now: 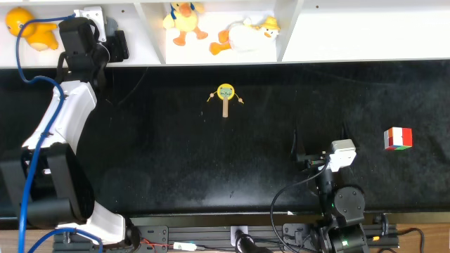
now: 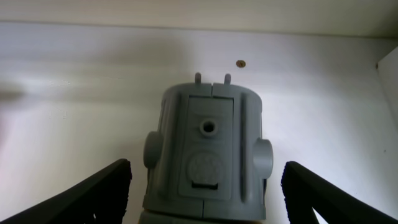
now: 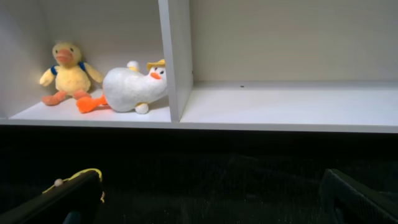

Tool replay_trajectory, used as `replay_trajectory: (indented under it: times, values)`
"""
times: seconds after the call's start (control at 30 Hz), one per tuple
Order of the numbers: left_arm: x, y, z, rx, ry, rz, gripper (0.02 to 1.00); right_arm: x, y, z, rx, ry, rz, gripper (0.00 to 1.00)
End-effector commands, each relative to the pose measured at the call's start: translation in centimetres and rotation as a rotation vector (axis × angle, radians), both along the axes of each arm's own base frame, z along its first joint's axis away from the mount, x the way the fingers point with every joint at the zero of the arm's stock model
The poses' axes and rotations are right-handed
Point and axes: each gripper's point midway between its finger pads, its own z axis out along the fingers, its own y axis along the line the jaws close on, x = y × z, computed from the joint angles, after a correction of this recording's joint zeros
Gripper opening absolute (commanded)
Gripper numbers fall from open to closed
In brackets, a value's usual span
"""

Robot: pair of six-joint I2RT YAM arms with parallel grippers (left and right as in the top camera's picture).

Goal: Store Toys

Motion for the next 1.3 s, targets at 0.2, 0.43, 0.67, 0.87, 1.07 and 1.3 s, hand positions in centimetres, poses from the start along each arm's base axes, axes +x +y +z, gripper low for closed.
replay_trajectory:
  times: [0.2,0.43,0.67,0.87,1.07,1.3]
  values:
    - [0.5,0.3,0.4,0.011,-0.002,0.004,0.947,0.0,0.1,-0.4,-0.004,0.0,0.003,0.996]
    - [-0.4,0.2,1.8,0.012,-0.005,0.004,0.998,0.0,0.1,-0.3,-0.003,0.0,0.003,0.993]
    - [-1.8,0.0,3.8,0.011,-0.004,0.004,0.998,0.0,0.1,-0.3,-0.003,0.0,0.003,0.996]
    - [-4.0,-0.2,4.5,0.006,0.044,0.002,0.998,0.0,0.1,-0.3,-0.003,0.0,0.003,0.996]
    - [-6.1,-0.5,5.6,-0.004,0.076,0.007,0.998,0.0,0.1,-0.3,-0.003,0.0,0.003,0.993]
    - [-9.0,-0.8,7.3,-0.009,0.101,0.006,0.998,0.0,0.1,-0.3,-0.003,0.0,0.003,0.996]
